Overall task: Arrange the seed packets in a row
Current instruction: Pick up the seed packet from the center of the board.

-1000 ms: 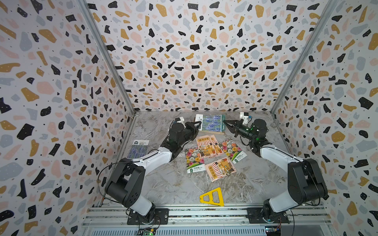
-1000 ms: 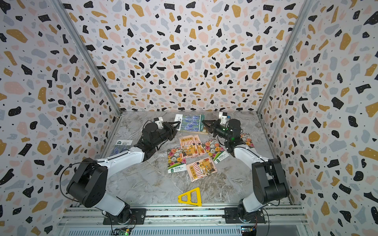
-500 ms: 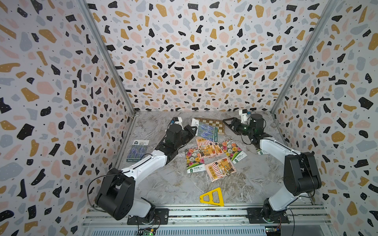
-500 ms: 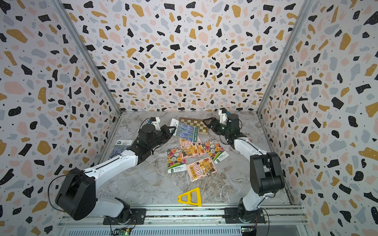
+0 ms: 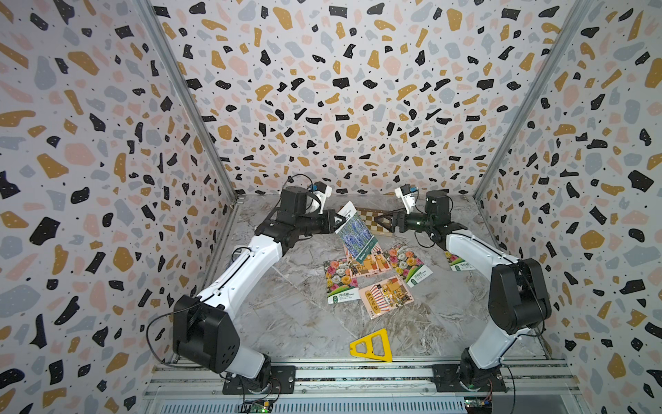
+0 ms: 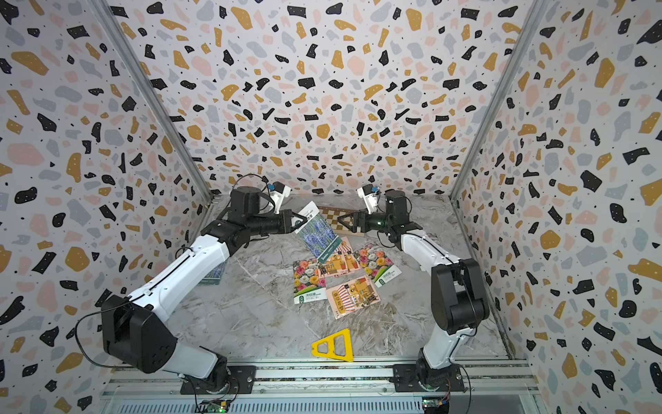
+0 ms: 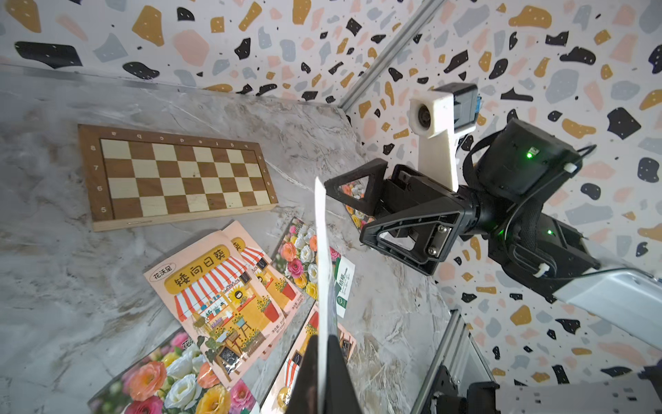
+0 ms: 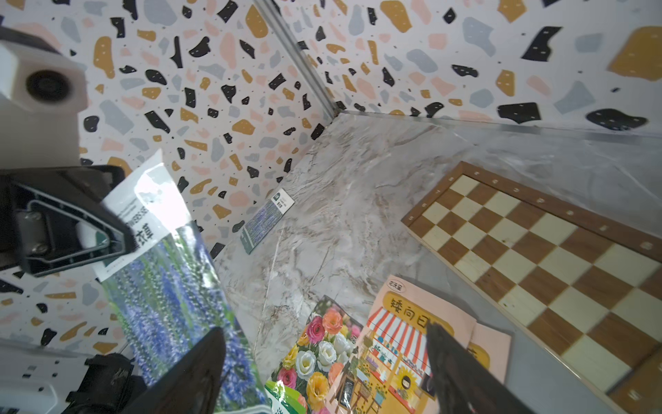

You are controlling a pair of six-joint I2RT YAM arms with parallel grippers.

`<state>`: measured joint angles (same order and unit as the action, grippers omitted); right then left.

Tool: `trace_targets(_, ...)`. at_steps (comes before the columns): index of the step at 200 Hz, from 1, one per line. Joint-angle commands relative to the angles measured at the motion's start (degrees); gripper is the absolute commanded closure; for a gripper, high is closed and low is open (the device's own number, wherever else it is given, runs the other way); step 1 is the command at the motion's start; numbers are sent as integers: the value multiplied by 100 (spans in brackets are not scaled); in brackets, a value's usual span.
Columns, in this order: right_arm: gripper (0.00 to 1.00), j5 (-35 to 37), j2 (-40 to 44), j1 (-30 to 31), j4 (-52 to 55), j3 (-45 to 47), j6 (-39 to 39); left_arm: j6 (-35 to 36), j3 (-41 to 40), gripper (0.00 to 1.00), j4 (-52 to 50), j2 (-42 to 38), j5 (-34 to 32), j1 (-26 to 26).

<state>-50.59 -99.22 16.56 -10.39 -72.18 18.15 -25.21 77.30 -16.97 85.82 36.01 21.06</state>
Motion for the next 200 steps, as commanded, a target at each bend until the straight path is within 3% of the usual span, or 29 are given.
trace_targets(1, 12, -548, -72, 190, 177, -376, -473, 618, 455, 100, -681, 224, 780, -10)
trace_targets(49, 13, -1109, -607, 460, 398, -956, -742, 453, 742, 100, -482, 492, 989, -21)
trace_targets(72, 18, -1426, -700, 506, 422, -1005, -756, 447, 828, 100, -525, 589, 954, -49)
trace_targets(139, 49, -1962, -279, 418, 215, -628, -700, 561, 816, 100, -620, 646, 908, -204)
trace_targets(200, 91, -1562, -144, 401, 191, -662, -159, 262, 532, 100, -282, 442, 749, -272)
